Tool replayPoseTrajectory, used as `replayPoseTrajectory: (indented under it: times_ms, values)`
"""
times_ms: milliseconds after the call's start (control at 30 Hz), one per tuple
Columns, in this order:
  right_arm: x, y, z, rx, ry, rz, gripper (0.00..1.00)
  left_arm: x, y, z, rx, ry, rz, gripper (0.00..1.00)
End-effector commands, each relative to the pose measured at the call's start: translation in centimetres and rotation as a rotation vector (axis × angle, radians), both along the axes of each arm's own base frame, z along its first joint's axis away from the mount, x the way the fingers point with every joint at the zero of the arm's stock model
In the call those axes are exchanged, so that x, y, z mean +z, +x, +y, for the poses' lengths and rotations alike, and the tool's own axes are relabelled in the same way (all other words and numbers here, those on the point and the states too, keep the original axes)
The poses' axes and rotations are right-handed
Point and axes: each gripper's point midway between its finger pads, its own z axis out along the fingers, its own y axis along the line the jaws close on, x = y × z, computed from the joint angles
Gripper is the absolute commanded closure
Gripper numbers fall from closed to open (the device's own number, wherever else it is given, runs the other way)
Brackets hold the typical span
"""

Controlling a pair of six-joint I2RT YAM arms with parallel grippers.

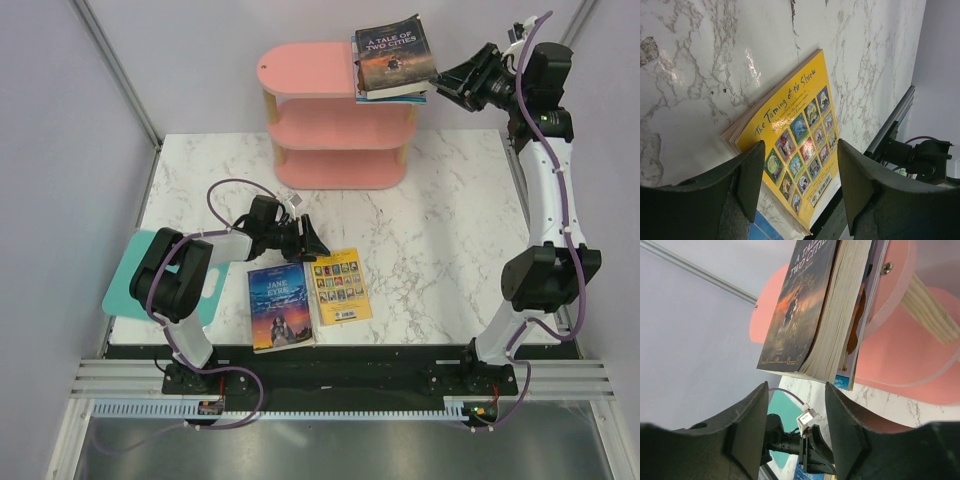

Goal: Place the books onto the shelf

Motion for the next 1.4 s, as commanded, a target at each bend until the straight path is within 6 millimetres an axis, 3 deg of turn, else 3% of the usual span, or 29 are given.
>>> replayPoseTrajectory:
  times_ms: [0,100,300,833,1367]
  values:
    - [1.6,-0.5,-0.1,-0.007,-0.012,-0.054,0.5,0.4,0.1,-0.1,-0.024,0.002,-0.051,0.34]
    - [1.7,-0.2,-0.1,-0.002,-0.008,-0.056,0.58,0.4,0.1,0.0,-0.021,0.001,-0.05,0.34]
    - [1.3,0.3,0.1,0.003,0.001,-0.051,0.62,0.4,0.1,-0.1,-0.024,0.0,-0.049,0.34]
    - [1.2,1.2,2.0,0.052,0.023,-0.055,0.63,0.1,-0.2,0.2,-0.021,0.011,-0.045,0.35]
    - [2.0,0.1,2.3,0.055,0.017,-0.073,0.62,-0.4,-0.3,0.3,-0.02,0.017,-0.037,0.35]
